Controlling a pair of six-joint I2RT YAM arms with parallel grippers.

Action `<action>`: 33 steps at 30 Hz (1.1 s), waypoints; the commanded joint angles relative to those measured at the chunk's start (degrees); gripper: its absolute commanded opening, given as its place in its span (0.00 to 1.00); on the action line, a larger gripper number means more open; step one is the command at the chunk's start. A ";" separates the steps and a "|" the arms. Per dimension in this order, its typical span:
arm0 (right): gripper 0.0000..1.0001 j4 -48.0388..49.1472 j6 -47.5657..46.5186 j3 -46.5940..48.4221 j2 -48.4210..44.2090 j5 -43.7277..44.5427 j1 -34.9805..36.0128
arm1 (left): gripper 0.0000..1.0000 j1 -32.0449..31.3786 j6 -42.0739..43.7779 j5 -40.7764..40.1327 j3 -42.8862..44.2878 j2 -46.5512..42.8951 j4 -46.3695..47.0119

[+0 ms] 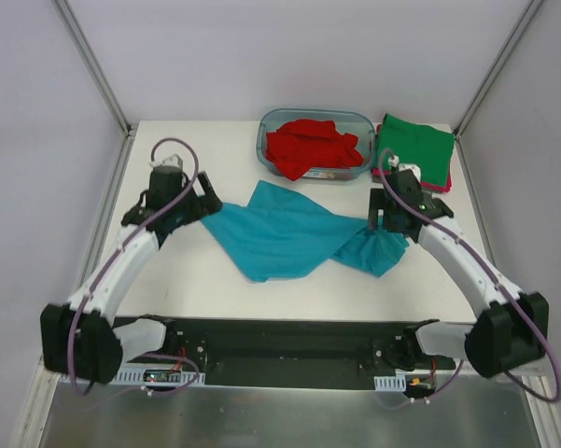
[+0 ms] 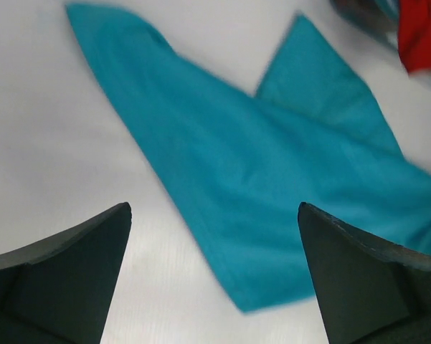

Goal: Fold and stack the t-shirts
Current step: Flatten out the tshirt

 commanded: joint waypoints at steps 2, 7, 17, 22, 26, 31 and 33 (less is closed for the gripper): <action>0.96 -1.43 10.82 -12.20 -16.06 4.35 -1.02 | 0.99 -13.53 -4.53 7.33 -18.02 -20.20 0.59; 0.96 3.83 15.94 -23.63 -30.91 -1.71 -2.87 | 0.98 -26.47 -13.31 10.85 -29.46 -28.04 2.52; 0.96 10.35 20.15 -34.72 -41.75 -7.43 -3.05 | 0.70 -34.75 -24.23 5.76 -39.50 -19.11 24.67; 0.96 11.22 21.47 -35.96 -39.11 -9.19 -3.05 | 0.45 -34.84 -23.97 0.83 -36.00 -9.62 26.96; 0.96 12.36 21.65 -36.83 -38.32 -10.24 -3.05 | 0.32 -34.76 -22.65 -4.17 -32.92 -4.68 26.87; 0.96 12.55 20.95 -37.89 -38.05 -11.30 -3.05 | 0.00 -34.76 -15.80 -8.30 -24.23 -5.81 15.32; 0.96 12.37 20.07 -38.07 -38.05 -11.30 -3.05 | 0.00 -34.84 -13.60 -10.07 -21.15 -9.84 8.36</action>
